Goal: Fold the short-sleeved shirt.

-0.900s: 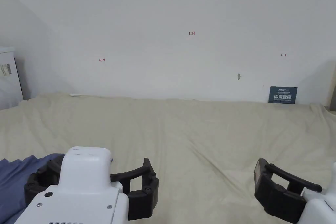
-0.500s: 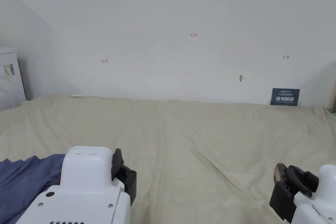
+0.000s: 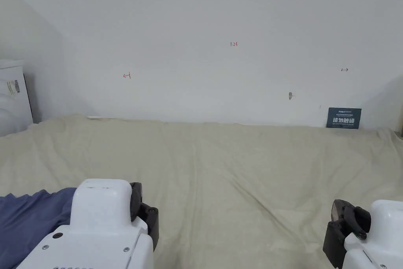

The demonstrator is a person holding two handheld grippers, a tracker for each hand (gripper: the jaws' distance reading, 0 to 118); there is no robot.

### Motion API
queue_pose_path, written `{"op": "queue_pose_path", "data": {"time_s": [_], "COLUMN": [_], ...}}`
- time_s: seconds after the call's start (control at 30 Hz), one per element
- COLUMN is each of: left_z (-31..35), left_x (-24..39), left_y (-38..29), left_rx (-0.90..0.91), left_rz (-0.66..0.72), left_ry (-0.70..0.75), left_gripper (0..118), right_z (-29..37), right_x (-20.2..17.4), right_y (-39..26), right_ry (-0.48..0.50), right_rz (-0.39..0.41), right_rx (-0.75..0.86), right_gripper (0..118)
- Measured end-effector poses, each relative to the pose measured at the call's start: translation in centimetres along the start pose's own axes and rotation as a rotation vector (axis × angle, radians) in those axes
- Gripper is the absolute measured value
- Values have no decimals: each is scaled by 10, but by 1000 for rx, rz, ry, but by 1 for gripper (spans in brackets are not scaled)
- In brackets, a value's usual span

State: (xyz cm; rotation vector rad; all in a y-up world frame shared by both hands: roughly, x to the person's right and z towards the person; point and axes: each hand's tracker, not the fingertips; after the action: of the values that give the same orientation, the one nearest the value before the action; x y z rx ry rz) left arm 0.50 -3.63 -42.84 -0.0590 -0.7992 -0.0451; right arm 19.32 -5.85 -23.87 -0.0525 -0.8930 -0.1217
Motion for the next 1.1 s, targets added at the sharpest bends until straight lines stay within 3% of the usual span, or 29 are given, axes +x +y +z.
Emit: {"op": "queue_pose_path", "data": {"time_s": [0.37,0.53,0.97,1.1], "left_z": [-4,3,37,45], "left_x": [-8,-25,-108,-130], "left_y": [-1,0,-3,-2], "left_rx": [-28,-22,-51,-62], "left_rz": [43,59,59,75], "left_ry": [-3,17,308,364], "left_gripper": [2,2,2,2], "right_z": [-4,-8,-23,-24], "right_x": [0,-16,-130,-161], "right_y": [-1,0,-5,-5], "right_ry": [-6,50,432,502], "right_rz": [5,4,2,25], "right_rx": [-16,-22,-71,-76], "right_gripper": [0,0,0,0]}}
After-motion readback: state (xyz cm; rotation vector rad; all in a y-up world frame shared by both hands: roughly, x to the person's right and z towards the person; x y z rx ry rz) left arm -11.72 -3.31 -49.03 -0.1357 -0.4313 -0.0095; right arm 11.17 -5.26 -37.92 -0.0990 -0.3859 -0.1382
